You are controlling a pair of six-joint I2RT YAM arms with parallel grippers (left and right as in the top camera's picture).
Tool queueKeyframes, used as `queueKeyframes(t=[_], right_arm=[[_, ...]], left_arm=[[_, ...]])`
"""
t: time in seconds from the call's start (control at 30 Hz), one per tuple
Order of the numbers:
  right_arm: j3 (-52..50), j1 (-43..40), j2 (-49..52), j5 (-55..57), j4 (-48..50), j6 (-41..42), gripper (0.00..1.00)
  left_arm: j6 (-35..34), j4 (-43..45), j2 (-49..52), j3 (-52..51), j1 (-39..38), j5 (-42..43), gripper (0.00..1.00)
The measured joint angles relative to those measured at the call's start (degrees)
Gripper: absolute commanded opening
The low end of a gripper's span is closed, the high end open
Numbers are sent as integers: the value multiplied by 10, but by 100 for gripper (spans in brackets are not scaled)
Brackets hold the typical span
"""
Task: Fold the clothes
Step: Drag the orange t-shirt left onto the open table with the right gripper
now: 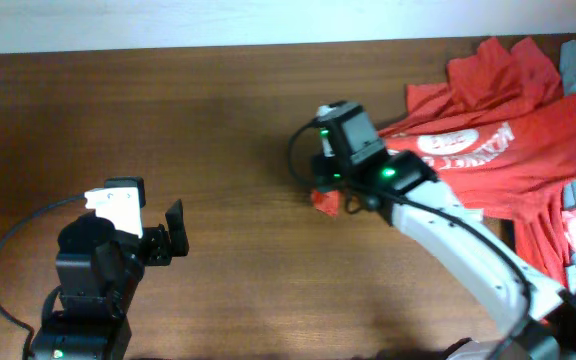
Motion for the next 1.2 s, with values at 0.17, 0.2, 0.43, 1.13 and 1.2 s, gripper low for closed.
queueKeyframes(t=[0.17,0.2,0.43,1.13,1.2], right_arm=[[0,36,51,-10,89,0,4],[0,41,60,-14,106,1,4],[0,76,96,-50,211,2,4],[59,62,96,-56,226,4,99],[87,31,96,-50,152,4,98]], left_arm=[[0,0,0,0,0,0,99],[0,0,0,0,0,0,99],[0,0,0,0,0,0,99],[0,0,16,0,0,0,99],[0,0,28,0,0,2,99]])
